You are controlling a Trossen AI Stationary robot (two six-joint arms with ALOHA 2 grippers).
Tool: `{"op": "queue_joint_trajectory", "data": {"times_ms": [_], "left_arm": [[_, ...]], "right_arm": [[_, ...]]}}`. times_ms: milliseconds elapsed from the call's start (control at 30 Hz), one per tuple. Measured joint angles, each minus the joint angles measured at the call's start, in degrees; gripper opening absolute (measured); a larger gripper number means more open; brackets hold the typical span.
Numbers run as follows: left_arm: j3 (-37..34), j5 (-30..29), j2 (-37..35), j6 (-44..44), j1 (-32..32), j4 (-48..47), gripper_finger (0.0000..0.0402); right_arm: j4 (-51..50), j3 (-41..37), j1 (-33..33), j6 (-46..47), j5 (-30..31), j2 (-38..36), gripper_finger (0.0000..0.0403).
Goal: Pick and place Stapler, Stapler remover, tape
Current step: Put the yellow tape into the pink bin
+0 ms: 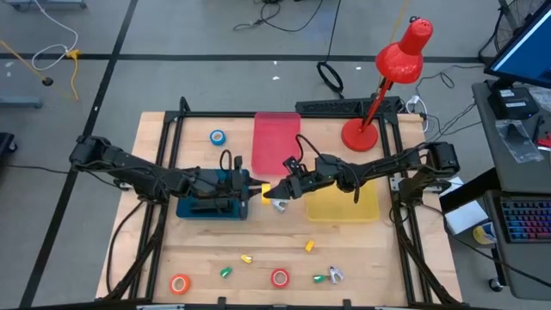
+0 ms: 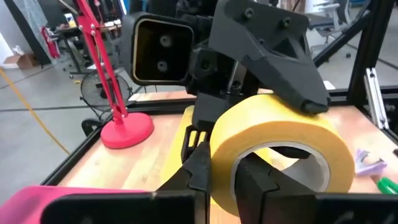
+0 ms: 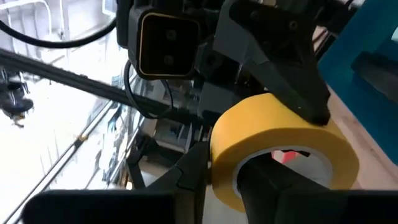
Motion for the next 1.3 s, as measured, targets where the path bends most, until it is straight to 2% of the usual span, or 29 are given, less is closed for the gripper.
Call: {"op": "queue_joint_trajectory", "data": {"times_ms": [333, 467, 667, 800, 933, 1067, 1300], "left_arm": [[-0.1, 0.0, -4.3, -0.3, 0.2, -11.0, 0.0040], [-0.3, -4.1, -7.8, -0.4, 0.5, -15.1, 0.0040], [-0.3, -9.1, -12.0, -1.7, 1.2, -22.0, 0.0040], [1.1, -10.5, -11.9, -1.4, 4.4, -24.6, 0.0040], [5.2, -9.4, -8.5, -1.4, 10.7, -28.6, 0.0040], [11.5, -2.8, -2.4, -0.9, 18.1, -32.8, 0.0040], [24.1, 4.5, 11.4, -0.3, 27.2, -44.9, 0.0040]], "right_arm": [[-5.7, 0.0, -0.6, -4.3, -2.7, -0.2, 0.0112], [-5.0, -0.4, -0.4, -5.9, -4.2, -0.3, 0.0119], [1.8, -3.1, -0.6, -5.9, -2.9, -0.3, 0.0117], [8.3, -5.6, -0.5, -5.6, -2.9, -0.3, 0.0116], [16.1, -7.6, -0.9, -5.7, -2.3, -0.3, 0.0116], [20.8, -8.4, -1.8, -8.6, -1.1, -0.3, 0.0116], [22.2, -8.4, -5.2, -19.4, -2.7, -3.6, 0.0109]]}}
